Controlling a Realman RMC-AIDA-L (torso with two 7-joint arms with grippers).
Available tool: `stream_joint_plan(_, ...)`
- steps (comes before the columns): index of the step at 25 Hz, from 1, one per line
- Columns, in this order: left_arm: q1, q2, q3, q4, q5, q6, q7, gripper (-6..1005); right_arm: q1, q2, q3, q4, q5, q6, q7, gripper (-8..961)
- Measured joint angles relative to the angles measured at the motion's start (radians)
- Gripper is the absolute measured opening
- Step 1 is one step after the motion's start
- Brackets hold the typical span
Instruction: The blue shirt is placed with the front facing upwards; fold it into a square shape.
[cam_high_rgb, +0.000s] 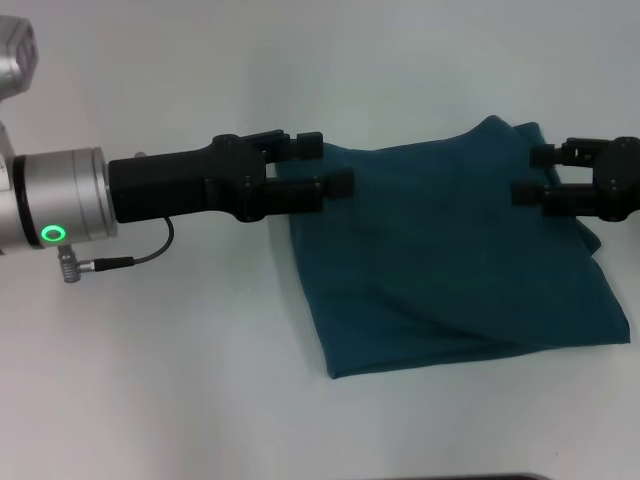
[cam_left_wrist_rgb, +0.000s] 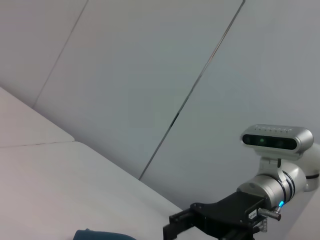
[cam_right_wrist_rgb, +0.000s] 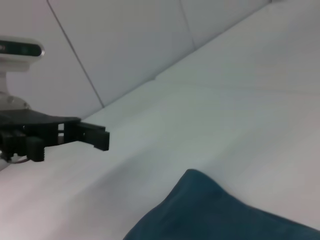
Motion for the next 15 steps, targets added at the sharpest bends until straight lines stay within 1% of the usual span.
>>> stream_joint_plan(6,-0.007,0.000,0.001,-0.003,0.000,0.000,-0.002,841,-0.005,0.000,0.012,-0.001,0.001,-0.001,-0.002,791)
stream_joint_plan(10,-0.003,0.001,0.019,-0.017,0.014,-0.012,0.016,839,-0.003,0.001,0.010,-0.002,0.001,0.012,-0.001,942)
stream_joint_plan(12,0.003,0.001,0.024,-0.015,0.016,-0.037,0.042,838,0.003,0.002,0.006,-0.002,0.003,0.016,-0.008,942)
stream_joint_plan(15,0.012,0.001,0.027,-0.013,0.018,-0.068,0.078,836,0.016,0.011,0.001,-0.006,0.010,0.011,-0.039,941)
